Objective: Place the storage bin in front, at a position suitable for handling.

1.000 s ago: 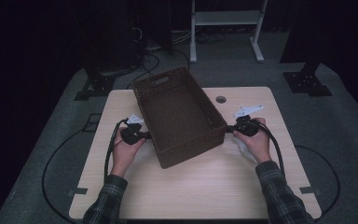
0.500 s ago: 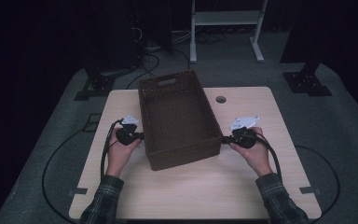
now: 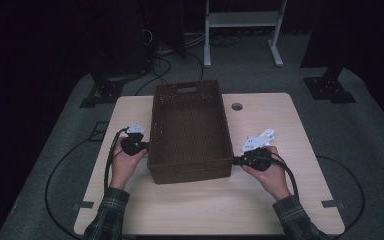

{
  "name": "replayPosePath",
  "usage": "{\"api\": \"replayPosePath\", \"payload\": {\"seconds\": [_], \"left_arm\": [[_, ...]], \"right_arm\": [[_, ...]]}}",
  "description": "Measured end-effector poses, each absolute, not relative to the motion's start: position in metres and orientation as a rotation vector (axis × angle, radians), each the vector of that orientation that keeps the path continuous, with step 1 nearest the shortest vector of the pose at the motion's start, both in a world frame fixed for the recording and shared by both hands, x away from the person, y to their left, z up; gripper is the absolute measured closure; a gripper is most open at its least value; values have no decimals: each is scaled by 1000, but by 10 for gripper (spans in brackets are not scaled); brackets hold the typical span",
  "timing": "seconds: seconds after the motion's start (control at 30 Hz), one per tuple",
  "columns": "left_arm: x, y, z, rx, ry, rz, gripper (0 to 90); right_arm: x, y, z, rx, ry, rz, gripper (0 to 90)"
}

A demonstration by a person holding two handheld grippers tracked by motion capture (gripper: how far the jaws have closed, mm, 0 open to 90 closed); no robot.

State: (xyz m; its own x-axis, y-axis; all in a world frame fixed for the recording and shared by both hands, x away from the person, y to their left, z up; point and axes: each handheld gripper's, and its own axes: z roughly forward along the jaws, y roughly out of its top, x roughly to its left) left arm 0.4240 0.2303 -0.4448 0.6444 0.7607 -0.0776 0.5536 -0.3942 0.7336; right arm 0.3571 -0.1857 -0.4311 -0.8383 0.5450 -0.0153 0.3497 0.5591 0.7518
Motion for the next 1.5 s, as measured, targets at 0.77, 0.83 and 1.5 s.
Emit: {"api": "replayPosePath", "payload": {"seconds": [0.77,0.83,1.5], "left_arm": [[425,241,-445,2115,978,315,897],[425,242,-445,2121,971,311,897],[425,252,-439,2145,990,360,829]], "right_arm": [[310,-161,-433,627,2598,1184,897],[307,-160,-433,622,2600,1185,897],[296,-173,-443,701,2554,1194,744]]}}
